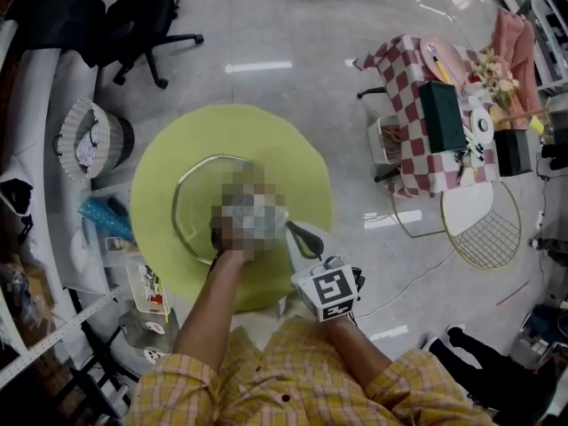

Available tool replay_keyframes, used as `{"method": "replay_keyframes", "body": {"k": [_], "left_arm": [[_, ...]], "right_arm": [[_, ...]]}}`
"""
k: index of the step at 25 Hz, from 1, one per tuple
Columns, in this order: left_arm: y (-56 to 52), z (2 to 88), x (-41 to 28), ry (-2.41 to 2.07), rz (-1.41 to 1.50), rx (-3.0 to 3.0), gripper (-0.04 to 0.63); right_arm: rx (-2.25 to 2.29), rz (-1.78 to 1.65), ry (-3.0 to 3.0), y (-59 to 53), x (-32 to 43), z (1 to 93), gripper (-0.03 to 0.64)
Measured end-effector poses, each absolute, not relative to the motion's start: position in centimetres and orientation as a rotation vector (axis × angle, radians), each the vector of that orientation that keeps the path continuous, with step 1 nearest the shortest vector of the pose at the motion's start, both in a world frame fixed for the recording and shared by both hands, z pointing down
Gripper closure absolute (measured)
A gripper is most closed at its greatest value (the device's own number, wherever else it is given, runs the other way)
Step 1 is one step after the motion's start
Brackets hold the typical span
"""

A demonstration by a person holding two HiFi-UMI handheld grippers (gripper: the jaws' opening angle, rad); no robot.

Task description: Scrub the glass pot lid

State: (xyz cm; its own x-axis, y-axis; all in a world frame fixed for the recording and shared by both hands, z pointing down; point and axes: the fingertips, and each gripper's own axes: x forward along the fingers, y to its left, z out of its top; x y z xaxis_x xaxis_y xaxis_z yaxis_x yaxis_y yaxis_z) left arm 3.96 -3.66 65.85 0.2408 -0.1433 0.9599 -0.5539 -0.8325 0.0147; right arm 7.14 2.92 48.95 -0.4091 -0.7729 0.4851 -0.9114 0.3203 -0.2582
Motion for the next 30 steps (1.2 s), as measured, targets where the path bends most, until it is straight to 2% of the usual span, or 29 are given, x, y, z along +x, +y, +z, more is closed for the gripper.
{"method": "replay_keyframes", "body": {"k": [24, 30], "left_arm": [[-3.1, 64.6, 5.6, -0.915, 1.021, 1.919, 0.557], [-3.0, 63.5, 3.5, -1.029, 1.018, 1.874, 0.557]], "right_arm": [[1.529, 0.744, -2.28, 2.5, 8.3, 49.8, 0.62], [1.522, 0.743, -2.284, 2.8, 8.3, 49.7, 0.62]]}}
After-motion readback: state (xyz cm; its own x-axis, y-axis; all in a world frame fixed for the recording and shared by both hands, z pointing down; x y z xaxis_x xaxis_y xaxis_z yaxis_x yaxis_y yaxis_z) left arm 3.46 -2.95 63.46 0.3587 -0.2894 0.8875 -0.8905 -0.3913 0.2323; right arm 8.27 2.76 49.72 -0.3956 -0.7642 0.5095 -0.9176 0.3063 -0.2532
